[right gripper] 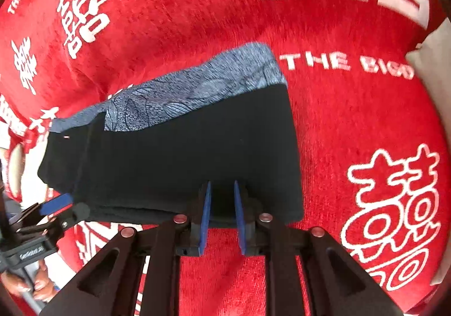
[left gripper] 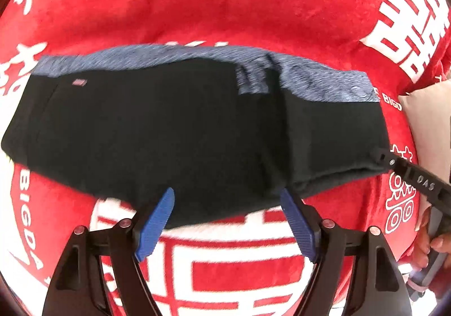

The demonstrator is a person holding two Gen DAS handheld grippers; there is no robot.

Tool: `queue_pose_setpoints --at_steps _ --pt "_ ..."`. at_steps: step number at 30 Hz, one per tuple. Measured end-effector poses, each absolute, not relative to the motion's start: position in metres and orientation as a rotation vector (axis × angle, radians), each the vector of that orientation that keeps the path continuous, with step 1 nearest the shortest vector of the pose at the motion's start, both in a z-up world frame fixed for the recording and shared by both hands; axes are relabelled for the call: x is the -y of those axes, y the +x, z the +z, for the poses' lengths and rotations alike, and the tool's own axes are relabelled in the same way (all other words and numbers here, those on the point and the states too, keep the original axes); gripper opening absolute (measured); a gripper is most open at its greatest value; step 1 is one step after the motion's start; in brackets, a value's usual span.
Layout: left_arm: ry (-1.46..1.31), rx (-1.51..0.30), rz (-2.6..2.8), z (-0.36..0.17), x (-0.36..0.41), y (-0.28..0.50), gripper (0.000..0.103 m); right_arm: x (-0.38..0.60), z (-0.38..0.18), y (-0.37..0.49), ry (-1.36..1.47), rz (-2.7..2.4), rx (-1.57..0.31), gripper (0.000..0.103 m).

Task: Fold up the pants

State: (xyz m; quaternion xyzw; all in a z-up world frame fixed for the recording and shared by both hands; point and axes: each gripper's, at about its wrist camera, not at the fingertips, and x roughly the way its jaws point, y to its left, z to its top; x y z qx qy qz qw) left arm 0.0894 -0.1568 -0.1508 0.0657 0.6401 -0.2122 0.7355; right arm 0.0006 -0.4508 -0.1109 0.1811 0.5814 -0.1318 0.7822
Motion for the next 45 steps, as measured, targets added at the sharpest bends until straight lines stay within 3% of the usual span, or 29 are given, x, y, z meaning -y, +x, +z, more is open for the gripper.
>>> queue_pose_setpoints --at_steps 10,13,24,28,33,36,45 --pt "0.074 -1.424 -0.398 -0.156 0.11 0.084 0.079 0.382 -0.113 0.067 0.372 -0.108 -1.205 0.019" --pt "0.058 -1.425 -0.38 -0.158 0.102 0.086 0.079 0.368 -0.145 0.091 0.407 -0.073 -1.329 0.019" --pt "-0.008 -1.436 -0.336 -0.163 0.082 0.096 0.079 0.354 -0.142 0.066 0.328 -0.083 -1.335 0.021" --pt "-0.026 -1.437 -0.317 -0.164 0.072 0.1 0.079 0.338 -0.143 0.07 0.263 -0.092 -1.323 0.034" --pt "-0.09 -1.432 -0.248 -0.167 0.046 0.111 0.079 0.315 -0.128 0.069 0.139 -0.086 -1.309 0.037" --pt "-0.126 -1.426 -0.208 -0.169 0.028 0.117 0.079 0.309 -0.128 0.064 0.142 -0.064 -1.327 0.055" --pt "-0.29 -1.378 -0.139 -0.169 -0.025 0.137 0.079 0.291 -0.144 0.062 0.063 -0.032 -1.349 0.073"
